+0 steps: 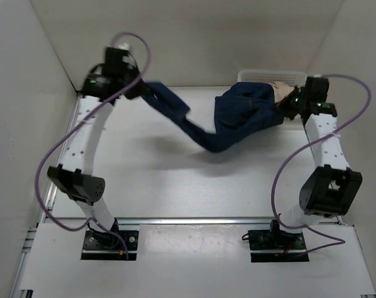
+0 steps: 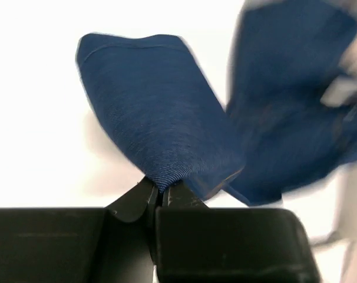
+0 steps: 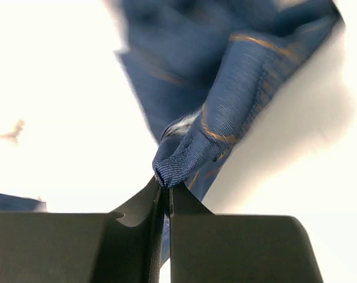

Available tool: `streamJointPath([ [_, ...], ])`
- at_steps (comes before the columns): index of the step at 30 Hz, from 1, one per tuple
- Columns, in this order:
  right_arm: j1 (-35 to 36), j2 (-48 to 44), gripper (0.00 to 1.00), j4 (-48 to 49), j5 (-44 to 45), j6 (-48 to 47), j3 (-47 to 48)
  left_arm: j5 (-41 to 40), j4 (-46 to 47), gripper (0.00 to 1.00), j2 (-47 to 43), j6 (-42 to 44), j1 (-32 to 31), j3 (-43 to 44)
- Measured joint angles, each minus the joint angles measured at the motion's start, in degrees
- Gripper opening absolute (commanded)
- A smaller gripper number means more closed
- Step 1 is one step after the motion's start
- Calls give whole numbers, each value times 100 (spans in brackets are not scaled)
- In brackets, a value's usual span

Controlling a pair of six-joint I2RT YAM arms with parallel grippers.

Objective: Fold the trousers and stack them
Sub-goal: Flatten the trousers out

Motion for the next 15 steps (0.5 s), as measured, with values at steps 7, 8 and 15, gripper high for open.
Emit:
streamJointPath([
  [7,131,-1821,0,-57,422,120,789,579,595,45,-2000,-275,2031,-98],
  [8,131,-2175,0,-70,503,131,525,627,673,75,-2441,-328,2225,-608],
  [15,138,-3821,0,-350,977,258,-2959,1099,975,98,-3899,-645,3106,-4332],
])
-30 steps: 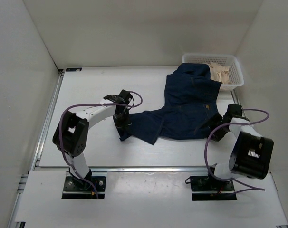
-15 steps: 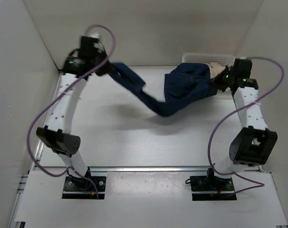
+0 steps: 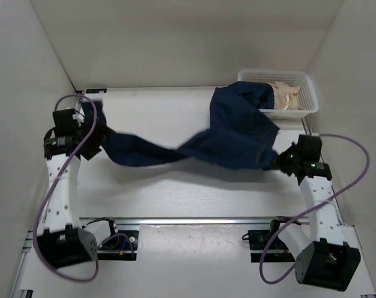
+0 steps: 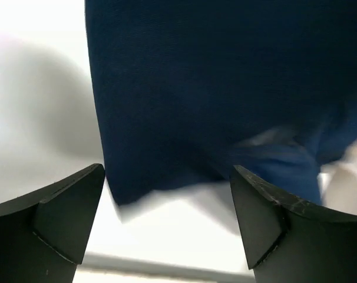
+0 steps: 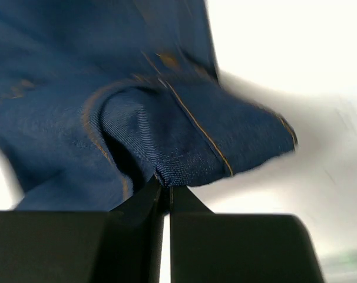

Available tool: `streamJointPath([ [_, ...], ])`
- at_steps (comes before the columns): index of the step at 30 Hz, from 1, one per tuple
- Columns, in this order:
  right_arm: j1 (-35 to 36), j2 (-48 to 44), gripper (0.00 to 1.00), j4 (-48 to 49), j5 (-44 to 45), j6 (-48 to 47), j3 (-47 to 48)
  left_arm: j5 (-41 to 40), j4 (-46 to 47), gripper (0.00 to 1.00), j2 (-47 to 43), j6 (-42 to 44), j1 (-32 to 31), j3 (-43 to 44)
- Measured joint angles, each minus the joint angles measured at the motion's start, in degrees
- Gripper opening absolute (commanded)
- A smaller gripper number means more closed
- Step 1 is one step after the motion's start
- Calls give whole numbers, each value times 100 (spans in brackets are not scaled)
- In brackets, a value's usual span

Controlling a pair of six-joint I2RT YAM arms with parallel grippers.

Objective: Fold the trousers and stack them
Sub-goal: Flatten the trousers out

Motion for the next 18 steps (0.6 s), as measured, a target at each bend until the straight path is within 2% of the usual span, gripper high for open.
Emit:
streamJointPath([
  [2,0,109,0,-256,109,7,-761,0,-55,87,448,22,96,-409],
  [3,0,153,0,-428,149,11,-975,-28,-85,78,671,28,133,-501],
  [4,0,162,0,-566,195,2,-1108,-55,-120,60,811,50,144,-522],
  [5,0,162,0,-680,256,-9,-1139,-94,-118,51,863,92,157,-518],
  [7,0,153,0,-656,341,-44,-1104,-197,-131,41,824,153,157,-420],
  [9,0,155,0,-645,446,-87,-1005,-269,-92,42,756,238,157,-256],
  [11,0,170,0,-621,514,-149,-885,-310,4,57,706,302,157,-179],
  [12,0,195,0,-608,540,-175,-824,-328,31,74,702,334,157,-181],
  [13,0,225,0,-584,557,-192,-758,-343,35,77,737,378,157,-195],
  [15,0,304,0,-529,586,-234,-664,-400,46,76,938,393,155,-240],
  [16,0,326,0,-518,588,-251,-640,-452,46,65,1106,398,151,-249],
  [18,0,361,0,-507,579,-284,-629,-599,57,62,1698,422,105,-232],
])
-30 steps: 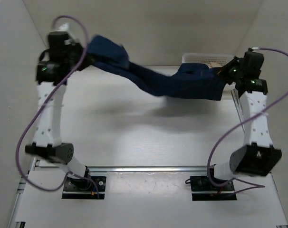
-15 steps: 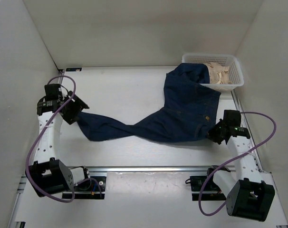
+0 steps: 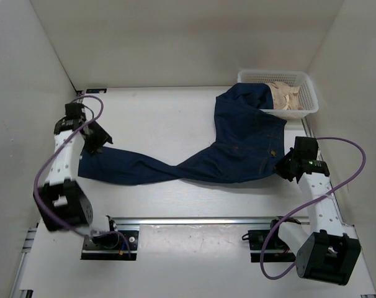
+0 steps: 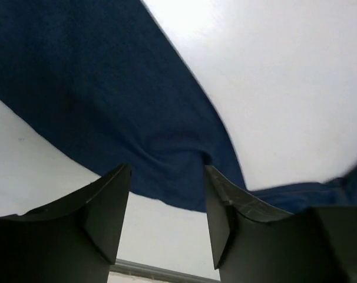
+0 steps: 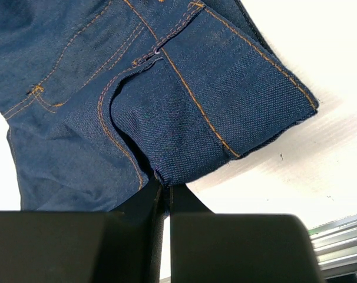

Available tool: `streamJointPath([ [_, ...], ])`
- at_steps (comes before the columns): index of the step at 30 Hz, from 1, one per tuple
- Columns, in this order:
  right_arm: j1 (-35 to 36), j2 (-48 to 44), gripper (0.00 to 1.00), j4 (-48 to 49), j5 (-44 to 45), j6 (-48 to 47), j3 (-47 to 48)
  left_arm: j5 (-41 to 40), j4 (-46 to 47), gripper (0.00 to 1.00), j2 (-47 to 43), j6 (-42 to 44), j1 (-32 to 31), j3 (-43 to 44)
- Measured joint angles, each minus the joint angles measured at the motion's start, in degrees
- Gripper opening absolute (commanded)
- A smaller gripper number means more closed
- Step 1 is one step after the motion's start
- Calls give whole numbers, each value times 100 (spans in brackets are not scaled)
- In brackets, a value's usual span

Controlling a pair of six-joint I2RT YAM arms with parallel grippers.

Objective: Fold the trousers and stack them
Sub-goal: Flatten the trousers out

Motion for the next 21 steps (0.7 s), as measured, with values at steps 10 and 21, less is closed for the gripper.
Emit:
streamJointPath([
  [10,-15,109,0,20,-164,-63,-2,-1445,-490,74,3812,-122,-761,2356],
  [21,-31,275,0,26,-192,-221,-2,-2179,-1032,72,4863,-271,-791,3123],
])
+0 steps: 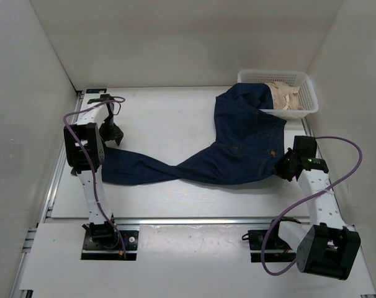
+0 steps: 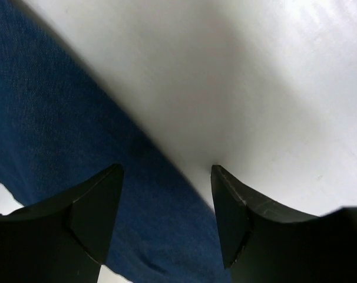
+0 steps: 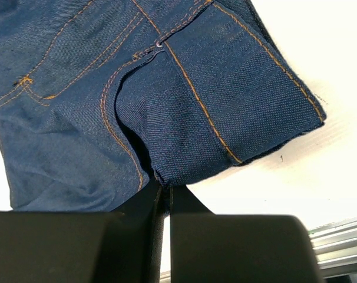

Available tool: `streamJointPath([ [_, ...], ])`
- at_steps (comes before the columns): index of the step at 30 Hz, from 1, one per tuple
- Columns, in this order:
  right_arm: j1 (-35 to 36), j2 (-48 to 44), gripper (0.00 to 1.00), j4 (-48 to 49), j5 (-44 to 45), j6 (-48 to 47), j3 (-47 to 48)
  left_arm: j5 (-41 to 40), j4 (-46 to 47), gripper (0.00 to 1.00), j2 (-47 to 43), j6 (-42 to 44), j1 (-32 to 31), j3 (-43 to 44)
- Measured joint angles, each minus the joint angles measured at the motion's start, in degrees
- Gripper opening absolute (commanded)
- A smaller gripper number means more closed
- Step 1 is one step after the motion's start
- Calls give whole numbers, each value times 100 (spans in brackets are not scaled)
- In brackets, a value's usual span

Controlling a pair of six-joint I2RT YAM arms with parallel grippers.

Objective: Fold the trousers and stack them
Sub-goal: Flatten the trousers out

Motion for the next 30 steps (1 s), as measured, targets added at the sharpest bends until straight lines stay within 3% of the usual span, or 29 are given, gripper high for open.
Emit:
streamJointPath([
  [2,0,50,0,11,2,-2,2,0,22,71,-98,11,-11,-168],
  [4,0,133,0,15,15,-2,28,4,70,64,-223,17,-15,-376],
  [5,0,179,0,22,17,0,55,22,83,42,-271,28,-15,-459],
  [8,0,278,0,70,17,0,114,168,87,24,-289,140,-15,-566],
  [9,0,291,0,83,17,0,136,243,105,10,-289,186,-15,-588],
  [18,-15,308,0,9,57,17,498,463,-173,10,-251,422,-15,-245],
  [22,-125,634,0,-162,70,92,1432,634,-627,10,-234,404,22,1349],
  [27,-197,1598,0,-459,44,197,3635,1331,-704,10,-258,308,258,3672],
  [30,-199,1766,0,-481,55,173,4363,1709,-588,10,-636,212,437,3943],
])
